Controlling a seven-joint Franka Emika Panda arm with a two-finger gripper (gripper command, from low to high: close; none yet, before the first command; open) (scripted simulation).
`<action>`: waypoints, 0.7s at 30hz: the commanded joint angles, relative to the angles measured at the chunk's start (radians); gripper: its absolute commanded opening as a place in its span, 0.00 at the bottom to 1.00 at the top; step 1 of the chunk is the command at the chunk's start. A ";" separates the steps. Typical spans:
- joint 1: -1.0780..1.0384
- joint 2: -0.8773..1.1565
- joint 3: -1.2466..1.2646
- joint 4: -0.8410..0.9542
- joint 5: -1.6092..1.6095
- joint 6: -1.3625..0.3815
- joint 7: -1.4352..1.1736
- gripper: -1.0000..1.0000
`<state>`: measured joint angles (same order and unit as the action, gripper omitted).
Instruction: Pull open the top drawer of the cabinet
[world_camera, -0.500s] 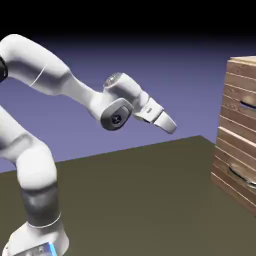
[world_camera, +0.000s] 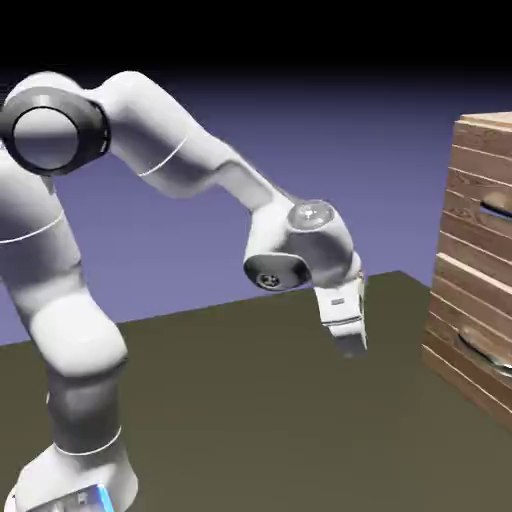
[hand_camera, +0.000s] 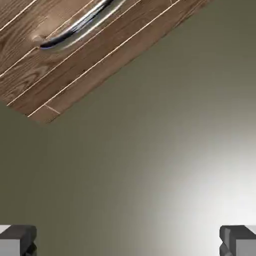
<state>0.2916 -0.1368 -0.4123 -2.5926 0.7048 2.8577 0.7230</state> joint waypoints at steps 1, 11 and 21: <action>0.017 0.027 -0.025 0.013 0.044 -0.011 -0.001 0.50; 0.190 0.294 -0.280 0.148 0.478 -0.122 -0.012 0.50; 0.362 0.561 -0.534 0.282 0.913 -0.232 -0.023 0.50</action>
<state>0.6536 0.4246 -0.9466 -2.3110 1.6181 2.6253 0.6997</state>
